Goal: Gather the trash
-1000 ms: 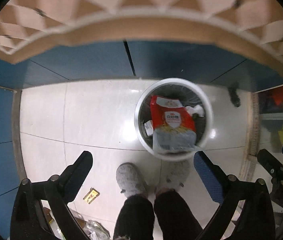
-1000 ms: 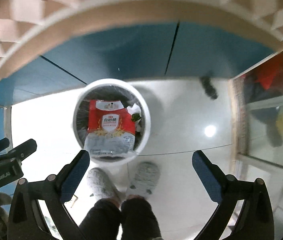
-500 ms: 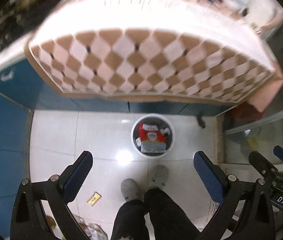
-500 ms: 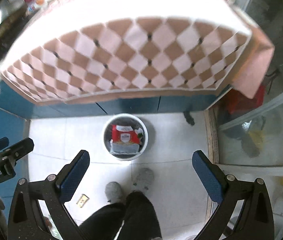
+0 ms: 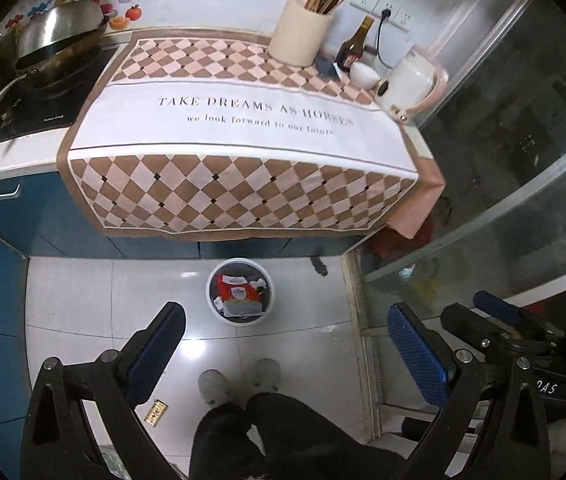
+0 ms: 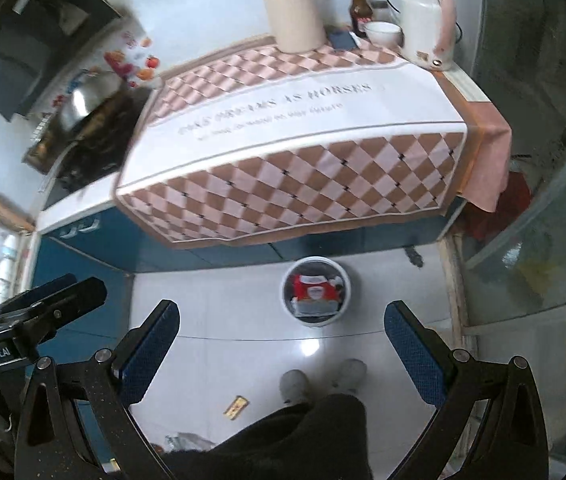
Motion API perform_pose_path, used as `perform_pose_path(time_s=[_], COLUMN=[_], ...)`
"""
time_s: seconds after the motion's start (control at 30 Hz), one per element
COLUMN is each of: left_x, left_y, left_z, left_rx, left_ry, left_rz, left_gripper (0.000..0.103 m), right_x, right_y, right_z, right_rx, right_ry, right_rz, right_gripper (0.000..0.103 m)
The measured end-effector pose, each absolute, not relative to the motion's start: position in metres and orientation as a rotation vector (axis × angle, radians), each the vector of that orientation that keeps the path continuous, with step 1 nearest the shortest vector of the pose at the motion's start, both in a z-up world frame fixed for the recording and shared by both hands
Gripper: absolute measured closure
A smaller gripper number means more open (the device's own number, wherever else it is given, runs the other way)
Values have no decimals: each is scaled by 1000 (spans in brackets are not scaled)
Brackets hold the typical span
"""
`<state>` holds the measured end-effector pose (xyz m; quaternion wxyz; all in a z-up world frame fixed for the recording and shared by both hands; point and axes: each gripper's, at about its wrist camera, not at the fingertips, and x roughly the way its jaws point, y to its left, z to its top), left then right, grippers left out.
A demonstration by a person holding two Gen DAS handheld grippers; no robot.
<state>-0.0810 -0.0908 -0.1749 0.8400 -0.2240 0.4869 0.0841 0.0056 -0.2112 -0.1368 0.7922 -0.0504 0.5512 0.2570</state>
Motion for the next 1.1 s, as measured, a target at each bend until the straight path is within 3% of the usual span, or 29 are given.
perform_pose_path(time_s=[0.4, 1.1], left_x=[-101, -107], left_y=[-106, -115], left_z=[-133, -143], left_rx=[-522, -588], left_ry=[982, 1001], left_rz=[170, 176], left_gripper=[0, 0], right_x=[-10, 3], right_y=[-218, -227], right_z=[-83, -94], right_rx=[-91, -108], right_ry=[1183, 1242], right_rz=[663, 707], right_gripper=[0, 0])
